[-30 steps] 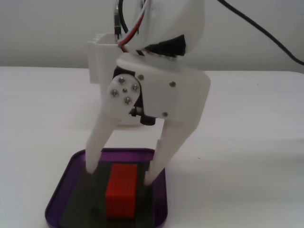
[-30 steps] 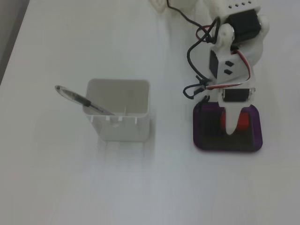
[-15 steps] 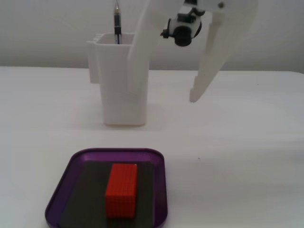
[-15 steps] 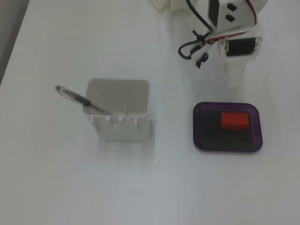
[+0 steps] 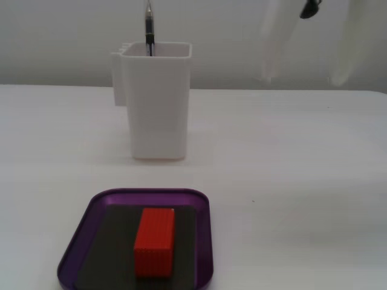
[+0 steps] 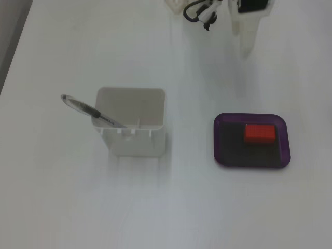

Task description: Pick up the red cube and place it in the box.

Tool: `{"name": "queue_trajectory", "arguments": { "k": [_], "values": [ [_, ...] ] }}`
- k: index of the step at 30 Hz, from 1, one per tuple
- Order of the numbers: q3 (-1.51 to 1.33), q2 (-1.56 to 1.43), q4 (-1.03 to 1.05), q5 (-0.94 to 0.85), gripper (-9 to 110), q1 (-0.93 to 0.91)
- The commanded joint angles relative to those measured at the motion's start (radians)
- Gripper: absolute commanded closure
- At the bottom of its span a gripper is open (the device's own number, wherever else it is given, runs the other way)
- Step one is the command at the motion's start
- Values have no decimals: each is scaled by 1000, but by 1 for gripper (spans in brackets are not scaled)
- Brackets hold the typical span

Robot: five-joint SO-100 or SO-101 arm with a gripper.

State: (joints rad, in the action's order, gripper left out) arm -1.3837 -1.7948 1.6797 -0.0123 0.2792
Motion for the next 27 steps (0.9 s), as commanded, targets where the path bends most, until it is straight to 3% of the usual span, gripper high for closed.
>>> {"name": "queue_trajectory", "arguments": {
  "k": [1, 10, 19, 27],
  "values": [
    [-146, -190, -32, -8, 81, -12],
    [-643, -543, -259, -15, 81, -183],
    [-1141, -856, -555, -156, 81, -368],
    [-1427, -1150, -611, -163, 81, -399]
  ]
}}
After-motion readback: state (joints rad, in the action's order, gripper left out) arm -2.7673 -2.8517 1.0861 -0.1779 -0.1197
